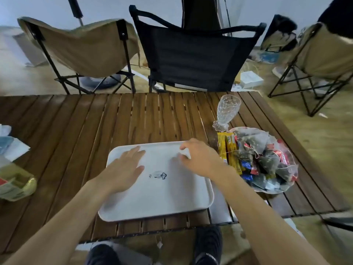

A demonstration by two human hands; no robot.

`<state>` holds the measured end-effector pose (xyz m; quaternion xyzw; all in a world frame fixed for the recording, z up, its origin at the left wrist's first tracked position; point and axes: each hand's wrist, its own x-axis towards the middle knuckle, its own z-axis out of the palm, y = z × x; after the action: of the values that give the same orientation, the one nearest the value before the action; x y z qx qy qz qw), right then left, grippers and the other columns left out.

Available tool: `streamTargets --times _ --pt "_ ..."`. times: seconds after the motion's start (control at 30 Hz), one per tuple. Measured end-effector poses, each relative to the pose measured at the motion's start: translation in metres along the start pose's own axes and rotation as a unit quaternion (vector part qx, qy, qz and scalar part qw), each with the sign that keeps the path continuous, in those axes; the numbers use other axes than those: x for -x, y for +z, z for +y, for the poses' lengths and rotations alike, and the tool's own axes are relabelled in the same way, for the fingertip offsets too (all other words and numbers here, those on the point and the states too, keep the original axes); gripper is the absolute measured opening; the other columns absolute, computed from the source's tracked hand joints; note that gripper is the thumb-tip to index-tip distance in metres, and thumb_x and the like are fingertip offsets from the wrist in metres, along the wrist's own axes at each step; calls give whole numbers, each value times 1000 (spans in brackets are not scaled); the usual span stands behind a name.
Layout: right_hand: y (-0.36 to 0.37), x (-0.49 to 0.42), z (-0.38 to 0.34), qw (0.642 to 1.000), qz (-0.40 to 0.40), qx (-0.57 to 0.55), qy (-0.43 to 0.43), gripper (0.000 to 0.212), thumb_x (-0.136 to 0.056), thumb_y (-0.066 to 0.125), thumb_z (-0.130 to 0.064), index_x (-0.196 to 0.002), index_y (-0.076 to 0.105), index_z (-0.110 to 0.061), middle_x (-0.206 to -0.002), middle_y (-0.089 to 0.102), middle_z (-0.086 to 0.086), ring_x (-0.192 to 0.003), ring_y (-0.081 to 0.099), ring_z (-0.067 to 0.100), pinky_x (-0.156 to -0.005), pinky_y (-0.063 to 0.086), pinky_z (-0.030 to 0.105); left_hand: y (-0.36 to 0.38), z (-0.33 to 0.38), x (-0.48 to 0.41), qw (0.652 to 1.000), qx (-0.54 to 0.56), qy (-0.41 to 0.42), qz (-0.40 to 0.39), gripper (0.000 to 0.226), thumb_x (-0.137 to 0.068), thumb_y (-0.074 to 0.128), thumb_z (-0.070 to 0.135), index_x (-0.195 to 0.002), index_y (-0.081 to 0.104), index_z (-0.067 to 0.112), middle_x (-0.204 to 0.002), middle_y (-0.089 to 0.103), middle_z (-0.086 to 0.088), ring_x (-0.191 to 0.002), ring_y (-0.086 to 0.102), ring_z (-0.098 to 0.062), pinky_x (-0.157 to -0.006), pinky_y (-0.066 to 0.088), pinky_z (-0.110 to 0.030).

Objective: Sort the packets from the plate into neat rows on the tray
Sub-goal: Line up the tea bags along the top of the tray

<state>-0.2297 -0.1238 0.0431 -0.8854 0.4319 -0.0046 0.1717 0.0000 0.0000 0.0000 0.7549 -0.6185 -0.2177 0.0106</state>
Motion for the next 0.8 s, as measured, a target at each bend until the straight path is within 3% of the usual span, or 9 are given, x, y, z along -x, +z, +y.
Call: streamTargets --times 0.13,0.27,0.33,0.4,0.53,0.67,0.73,0.8 --pt "-39 17 33 993 109 -35 43 20 -97 65 -30 -116 68 -26 -111 66 -6 -96 63 13 -87 58 36 -9 -1 -1 1000 3 -4 -2 62 -112 37 39 -168 15 24 -177 1 6 -161 12 -19 -127 26 -44" --pt "-65 45 85 948 253 14 192 36 -95 68 -24 -131 64 -25 -135 59 7 -127 47 30 -98 44 41 -17 8 5 999 5 -1 43 60 -112 39 37 -167 19 22 -176 5 3 -161 16 -22 -125 28 -43" --pt "-69 54 114 930 255 7 266 45 -96 67 -27 -139 57 -21 -140 53 14 -132 40 39 -103 41 47 -16 11 12 998 4 6 56 61 -112 40 37 -167 19 22 -176 3 3 -161 18 -22 -124 31 -43" --pt "-63 57 137 928 237 2 289 42 -96 63 -31 -135 59 -15 -131 62 15 -125 48 41 -102 40 48 -12 11 18 998 -2 12 59 62 -112 40 38 -167 17 23 -177 1 4 -161 18 -22 -123 33 -44" --pt "-61 65 143 923 261 -69 275 15 -97 65 -33 -106 75 -26 -104 77 -1 -101 69 28 -85 58 43 -11 10 29 998 2 9 66 60 -111 40 39 -166 20 25 -176 3 6 -158 26 -22 -120 40 -46" --pt "-72 65 124 911 328 -62 244 10 -96 63 -37 -88 67 -41 -91 70 -18 -96 67 19 -82 59 48 -14 2 34 997 -3 0 76 45 -111 41 38 -155 43 26 -171 20 6 -152 35 -20 -115 44 -43" --pt "-76 62 91 914 351 -80 185 14 -98 62 -36 -86 69 -34 -86 69 -17 -84 66 9 -80 56 34 -14 -4 32 997 -15 -5 76 39 -111 42 38 -147 51 26 -164 33 7 -148 39 -20 -114 44 -42" --pt "-65 57 51 939 297 -122 123 14 -98 64 -36 -86 70 -32 -82 69 -17 -73 63 -1 -65 49 16 -15 -9 28 997 -19 -10 72 37 -110 42 39 -143 55 27 -158 41 8 -142 45 -18 -111 46 -41"
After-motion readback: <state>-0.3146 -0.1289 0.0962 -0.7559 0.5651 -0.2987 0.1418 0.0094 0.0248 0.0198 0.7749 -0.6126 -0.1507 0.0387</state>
